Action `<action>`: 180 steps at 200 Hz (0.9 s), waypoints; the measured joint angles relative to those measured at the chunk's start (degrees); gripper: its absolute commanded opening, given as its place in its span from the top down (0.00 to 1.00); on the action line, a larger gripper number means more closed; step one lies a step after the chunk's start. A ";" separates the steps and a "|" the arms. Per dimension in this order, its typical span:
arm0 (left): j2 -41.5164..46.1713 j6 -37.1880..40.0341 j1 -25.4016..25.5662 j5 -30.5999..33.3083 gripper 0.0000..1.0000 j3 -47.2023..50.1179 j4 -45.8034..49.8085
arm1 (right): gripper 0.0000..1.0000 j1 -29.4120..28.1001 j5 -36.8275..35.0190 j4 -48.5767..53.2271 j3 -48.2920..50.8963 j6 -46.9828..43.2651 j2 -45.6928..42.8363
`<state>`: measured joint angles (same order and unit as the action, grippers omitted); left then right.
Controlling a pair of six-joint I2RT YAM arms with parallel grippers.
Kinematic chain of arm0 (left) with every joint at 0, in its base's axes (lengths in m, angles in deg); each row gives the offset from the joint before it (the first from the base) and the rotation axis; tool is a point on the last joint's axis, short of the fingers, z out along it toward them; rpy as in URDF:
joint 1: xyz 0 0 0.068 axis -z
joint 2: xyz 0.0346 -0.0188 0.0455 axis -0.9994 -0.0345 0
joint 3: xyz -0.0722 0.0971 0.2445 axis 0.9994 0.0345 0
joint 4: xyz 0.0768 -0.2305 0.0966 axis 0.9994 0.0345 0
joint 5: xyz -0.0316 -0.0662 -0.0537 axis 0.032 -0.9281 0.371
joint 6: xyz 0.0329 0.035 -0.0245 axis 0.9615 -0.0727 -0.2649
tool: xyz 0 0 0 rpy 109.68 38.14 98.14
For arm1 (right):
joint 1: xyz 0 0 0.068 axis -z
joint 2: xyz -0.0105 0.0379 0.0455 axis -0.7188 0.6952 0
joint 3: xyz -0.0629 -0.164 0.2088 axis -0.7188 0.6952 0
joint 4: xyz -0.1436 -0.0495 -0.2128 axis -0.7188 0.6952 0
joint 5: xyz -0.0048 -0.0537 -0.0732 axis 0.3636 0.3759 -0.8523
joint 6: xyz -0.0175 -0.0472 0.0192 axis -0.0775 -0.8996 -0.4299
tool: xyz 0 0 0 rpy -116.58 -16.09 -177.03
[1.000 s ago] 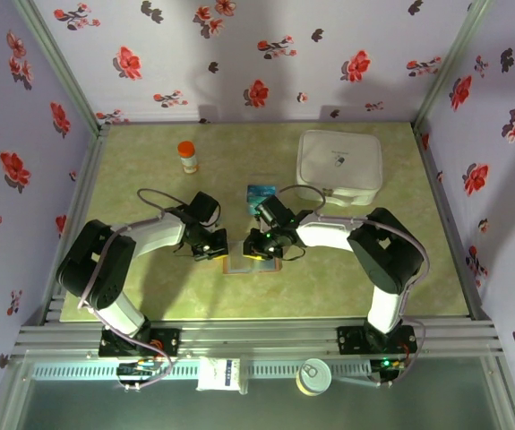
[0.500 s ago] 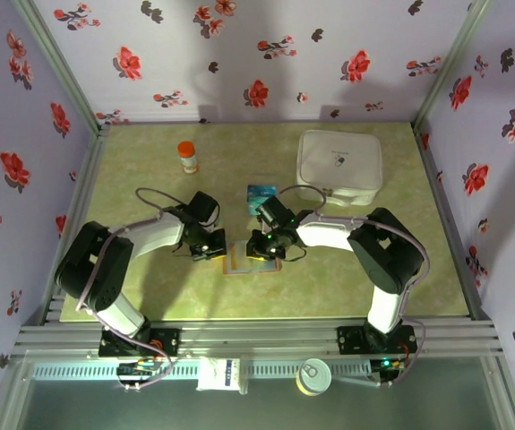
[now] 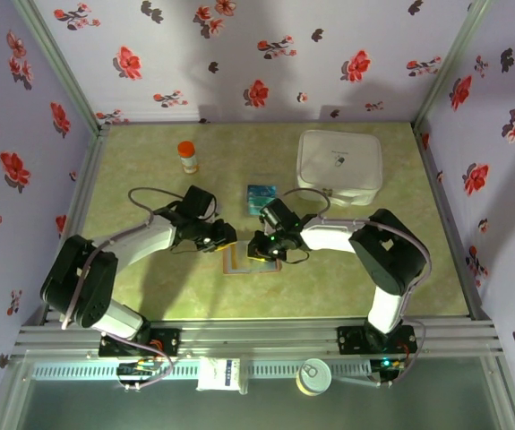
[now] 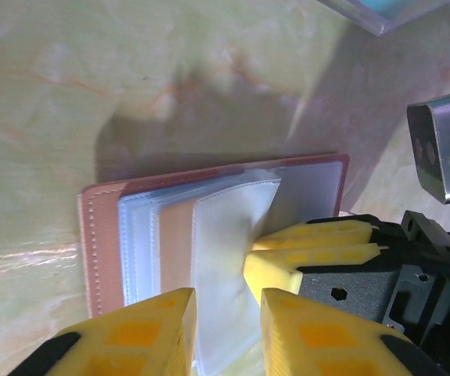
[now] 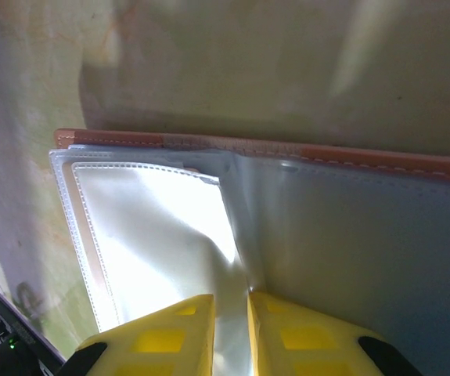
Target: Take the credit cards out of the card holder
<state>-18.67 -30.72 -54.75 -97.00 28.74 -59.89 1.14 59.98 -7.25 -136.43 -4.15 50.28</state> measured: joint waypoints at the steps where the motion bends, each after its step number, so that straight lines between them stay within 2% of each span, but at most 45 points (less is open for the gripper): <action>1: -0.13 -0.02 0.09 -0.07 0.70 0.02 -0.13 | 0.80 0.02 0.02 -0.11 0.04 0.02 -0.02; 69: -4.46 -1.79 1.88 -0.46 0.69 1.11 -2.93 | 0.80 0.70 1.70 -3.96 2.36 1.53 -0.68; 125: -5.79 -3.17 2.86 -0.50 0.81 1.18 -4.70 | 0.80 1.07 2.58 -6.47 3.96 2.99 -1.49; 157: -5.77 -3.82 2.86 -0.70 0.81 1.18 -5.62 | 0.73 1.07 2.54 -6.45 4.59 3.50 -4.09; 180: -5.09 -4.33 2.91 -0.79 0.78 1.18 -5.46 | 0.72 1.11 1.55 -5.46 4.66 3.41 -8.57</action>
<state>-23.77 -35.05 -51.84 -97.78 29.92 -65.36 2.25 61.53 -12.72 -131.77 -0.74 41.72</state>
